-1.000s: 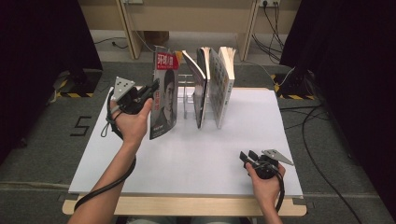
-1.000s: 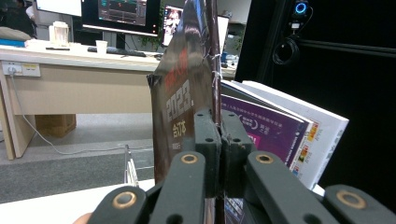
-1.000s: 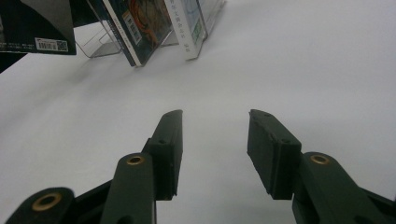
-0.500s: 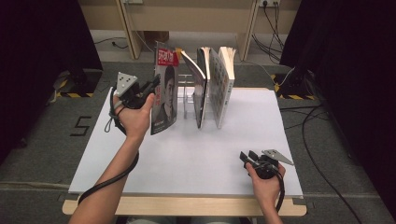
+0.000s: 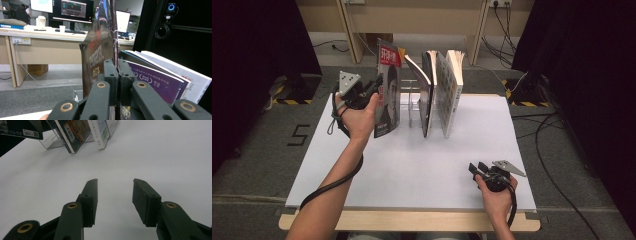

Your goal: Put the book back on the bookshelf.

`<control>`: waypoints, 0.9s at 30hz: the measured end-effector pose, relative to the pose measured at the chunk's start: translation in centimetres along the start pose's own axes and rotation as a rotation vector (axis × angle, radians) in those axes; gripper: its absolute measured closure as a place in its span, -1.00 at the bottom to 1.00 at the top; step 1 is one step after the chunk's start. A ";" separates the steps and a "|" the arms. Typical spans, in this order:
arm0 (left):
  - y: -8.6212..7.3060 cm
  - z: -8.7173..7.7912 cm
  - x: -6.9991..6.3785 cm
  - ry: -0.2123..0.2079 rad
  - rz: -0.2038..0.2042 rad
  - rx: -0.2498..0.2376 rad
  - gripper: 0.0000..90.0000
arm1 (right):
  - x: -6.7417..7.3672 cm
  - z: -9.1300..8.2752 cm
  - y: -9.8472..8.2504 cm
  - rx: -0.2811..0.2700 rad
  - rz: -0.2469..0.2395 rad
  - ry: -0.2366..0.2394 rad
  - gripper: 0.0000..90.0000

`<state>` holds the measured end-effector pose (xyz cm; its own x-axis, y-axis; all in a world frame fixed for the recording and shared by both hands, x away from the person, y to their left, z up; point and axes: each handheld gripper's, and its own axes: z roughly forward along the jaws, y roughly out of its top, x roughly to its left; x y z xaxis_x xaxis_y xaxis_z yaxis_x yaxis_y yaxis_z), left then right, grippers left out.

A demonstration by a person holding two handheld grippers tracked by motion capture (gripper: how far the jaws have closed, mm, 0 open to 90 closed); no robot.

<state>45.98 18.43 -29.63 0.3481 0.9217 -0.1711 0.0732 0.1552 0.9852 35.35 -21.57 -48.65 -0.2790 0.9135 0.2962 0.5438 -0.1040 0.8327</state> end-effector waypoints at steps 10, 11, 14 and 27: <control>-0.9 1.1 -0.1 -0.004 -0.016 -0.012 0.93 | 0.0 0.1 -0.1 0.007 -0.005 0.003 0.25; -1.1 1.2 -0.1 -0.002 -0.012 -0.010 0.93 | 0.0 0.1 -0.1 0.008 -0.004 0.003 0.25; -1.4 1.3 0.0 0.004 -0.012 -0.006 0.93 | 0.0 0.1 -0.1 0.008 -0.004 0.003 0.25; -3.6 1.0 2.1 0.047 -0.025 -0.014 0.93 | 0.2 0.3 -0.2 0.015 -0.008 0.005 0.25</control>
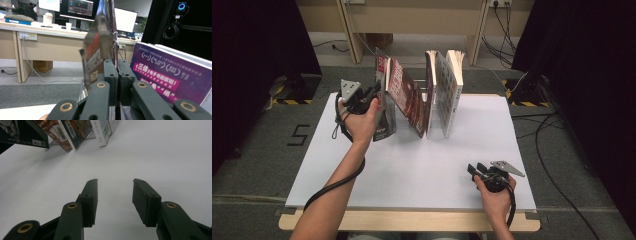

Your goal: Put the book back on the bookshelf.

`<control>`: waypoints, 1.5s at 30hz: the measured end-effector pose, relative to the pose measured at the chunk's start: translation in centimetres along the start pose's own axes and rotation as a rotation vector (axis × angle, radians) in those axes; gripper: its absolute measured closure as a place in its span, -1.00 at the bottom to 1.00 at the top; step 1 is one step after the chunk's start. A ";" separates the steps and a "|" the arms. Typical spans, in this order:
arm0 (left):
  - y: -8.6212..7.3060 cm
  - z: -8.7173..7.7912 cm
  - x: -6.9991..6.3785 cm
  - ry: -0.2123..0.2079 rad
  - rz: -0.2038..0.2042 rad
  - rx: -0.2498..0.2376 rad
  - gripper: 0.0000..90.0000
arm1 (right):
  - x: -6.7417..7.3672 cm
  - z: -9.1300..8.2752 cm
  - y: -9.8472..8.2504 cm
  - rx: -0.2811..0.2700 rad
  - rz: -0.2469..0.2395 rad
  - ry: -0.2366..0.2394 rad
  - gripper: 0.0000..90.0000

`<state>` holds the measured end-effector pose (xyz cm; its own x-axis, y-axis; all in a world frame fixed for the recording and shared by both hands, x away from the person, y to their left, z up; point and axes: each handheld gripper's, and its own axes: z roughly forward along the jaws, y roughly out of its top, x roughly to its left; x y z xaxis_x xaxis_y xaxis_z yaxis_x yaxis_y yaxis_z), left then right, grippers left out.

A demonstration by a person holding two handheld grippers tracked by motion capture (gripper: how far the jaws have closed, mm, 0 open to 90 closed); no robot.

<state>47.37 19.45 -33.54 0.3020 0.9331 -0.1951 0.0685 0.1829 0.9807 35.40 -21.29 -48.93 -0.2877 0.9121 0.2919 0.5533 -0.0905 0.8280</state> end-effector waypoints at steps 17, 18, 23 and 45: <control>-0.3 -2.2 1.1 0.014 -0.017 0.050 0.89 | 0.1 0.0 0.0 0.004 0.005 0.005 0.25; -0.3 -2.4 1.2 0.006 -0.023 0.071 0.86 | 0.1 0.0 -0.1 0.005 0.004 0.005 0.25; 0.0 -2.4 1.8 -0.002 -0.067 0.126 0.68 | 0.3 0.2 -0.1 0.013 -0.001 0.006 0.25; -1.8 -3.0 3.0 0.035 -0.132 0.176 0.26 | 0.1 0.1 -0.2 0.023 0.011 0.003 0.23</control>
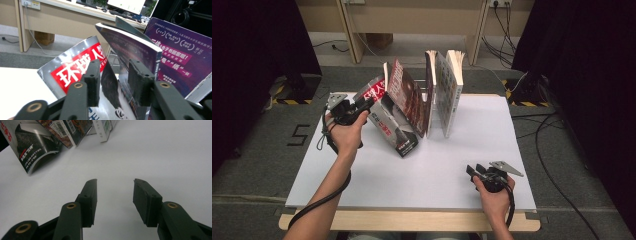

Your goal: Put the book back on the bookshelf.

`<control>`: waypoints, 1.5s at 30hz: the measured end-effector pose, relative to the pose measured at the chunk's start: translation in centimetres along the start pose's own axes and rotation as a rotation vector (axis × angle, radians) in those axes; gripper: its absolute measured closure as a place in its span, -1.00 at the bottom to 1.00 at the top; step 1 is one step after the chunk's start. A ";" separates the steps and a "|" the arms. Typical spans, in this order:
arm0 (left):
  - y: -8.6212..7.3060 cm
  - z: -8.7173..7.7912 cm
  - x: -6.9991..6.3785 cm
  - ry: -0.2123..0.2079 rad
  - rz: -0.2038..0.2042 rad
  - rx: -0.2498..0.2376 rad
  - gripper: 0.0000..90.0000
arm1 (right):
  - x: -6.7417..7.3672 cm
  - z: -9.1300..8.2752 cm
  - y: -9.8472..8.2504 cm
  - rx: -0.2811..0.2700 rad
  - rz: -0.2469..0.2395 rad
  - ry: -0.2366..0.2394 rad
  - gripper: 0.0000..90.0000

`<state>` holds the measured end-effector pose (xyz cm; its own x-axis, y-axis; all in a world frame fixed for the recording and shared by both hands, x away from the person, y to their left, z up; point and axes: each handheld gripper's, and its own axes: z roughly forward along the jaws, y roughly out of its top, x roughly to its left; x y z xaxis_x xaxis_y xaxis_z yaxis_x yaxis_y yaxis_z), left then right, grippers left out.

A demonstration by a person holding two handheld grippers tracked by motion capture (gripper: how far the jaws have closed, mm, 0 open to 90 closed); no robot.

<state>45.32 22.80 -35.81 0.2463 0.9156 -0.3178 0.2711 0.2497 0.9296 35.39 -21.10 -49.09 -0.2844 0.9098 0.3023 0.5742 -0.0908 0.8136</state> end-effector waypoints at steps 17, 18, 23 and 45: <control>-4.2 0.9 4.2 0.060 -0.163 0.131 -0.03 | 0.1 0.0 0.0 -0.002 -0.001 -0.001 0.23; -4.4 1.1 4.4 0.059 -0.170 0.138 -0.04 | 0.1 0.0 0.0 -0.002 -0.001 -0.001 0.23; -5.0 2.2 4.7 0.032 -0.199 0.159 -0.05 | 0.1 0.1 0.0 0.001 -0.005 -0.001 0.23; -6.8 5.5 4.6 -0.039 -0.289 0.204 -0.06 | 0.1 0.0 0.0 0.000 -0.003 0.002 0.23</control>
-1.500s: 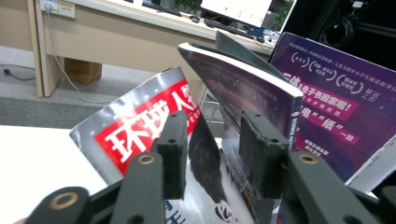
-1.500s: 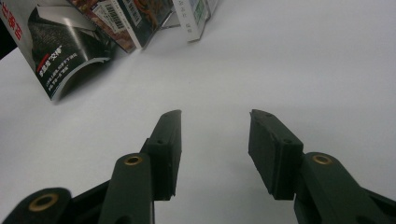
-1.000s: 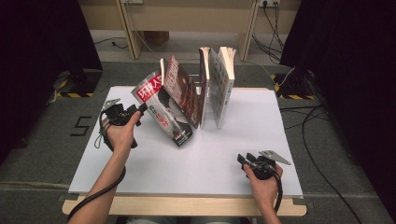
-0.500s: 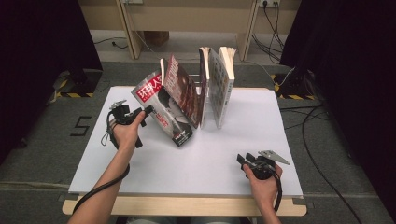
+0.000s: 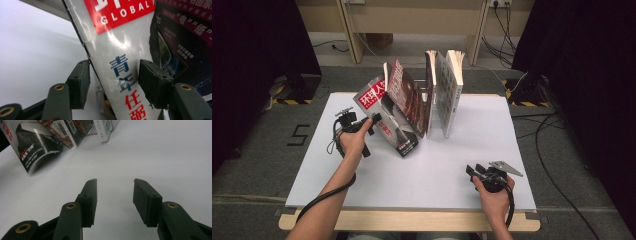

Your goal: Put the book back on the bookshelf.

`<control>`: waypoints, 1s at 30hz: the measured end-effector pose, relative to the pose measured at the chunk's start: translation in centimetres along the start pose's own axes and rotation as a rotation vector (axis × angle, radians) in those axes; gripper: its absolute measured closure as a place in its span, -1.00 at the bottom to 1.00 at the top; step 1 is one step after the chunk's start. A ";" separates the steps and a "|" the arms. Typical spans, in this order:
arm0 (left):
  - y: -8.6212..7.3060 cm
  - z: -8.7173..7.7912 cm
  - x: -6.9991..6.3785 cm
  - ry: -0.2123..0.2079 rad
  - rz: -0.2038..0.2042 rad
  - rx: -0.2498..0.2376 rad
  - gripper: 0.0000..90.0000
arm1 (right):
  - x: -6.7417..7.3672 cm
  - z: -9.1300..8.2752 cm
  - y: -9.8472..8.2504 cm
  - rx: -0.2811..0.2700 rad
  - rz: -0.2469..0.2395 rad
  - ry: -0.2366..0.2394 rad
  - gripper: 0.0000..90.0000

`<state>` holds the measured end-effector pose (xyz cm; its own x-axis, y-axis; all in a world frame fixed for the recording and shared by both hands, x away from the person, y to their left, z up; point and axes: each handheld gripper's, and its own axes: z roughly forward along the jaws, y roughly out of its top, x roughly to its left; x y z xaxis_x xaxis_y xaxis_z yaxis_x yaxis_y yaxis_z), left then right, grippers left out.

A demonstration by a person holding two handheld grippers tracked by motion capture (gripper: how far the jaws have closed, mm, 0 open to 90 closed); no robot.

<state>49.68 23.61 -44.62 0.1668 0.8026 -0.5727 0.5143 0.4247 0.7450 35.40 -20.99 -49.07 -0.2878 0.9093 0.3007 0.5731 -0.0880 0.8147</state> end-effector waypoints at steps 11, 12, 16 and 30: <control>0.5 -1.4 -0.6 -0.151 -0.111 -0.130 0.38 | 0.0 0.0 0.0 0.003 0.003 -0.002 0.23; 1.0 -1.9 -1.2 -0.187 -0.108 -0.165 0.44 | 0.1 0.1 0.0 0.006 0.004 -0.002 0.23; 1.8 -2.0 -2.8 -0.242 -0.055 -0.174 0.53 | 0.2 0.1 0.0 0.007 -0.008 -0.001 0.23; 2.9 1.0 -4.5 -0.142 -0.034 -0.050 0.80 | -0.2 0.2 -0.1 0.029 0.004 -0.002 0.23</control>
<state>51.26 20.82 -40.23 0.2689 0.7214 -0.6381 0.4799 0.4741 0.7382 35.53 -21.09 -49.30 -0.2840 0.9099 0.3024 0.5960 -0.0795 0.7990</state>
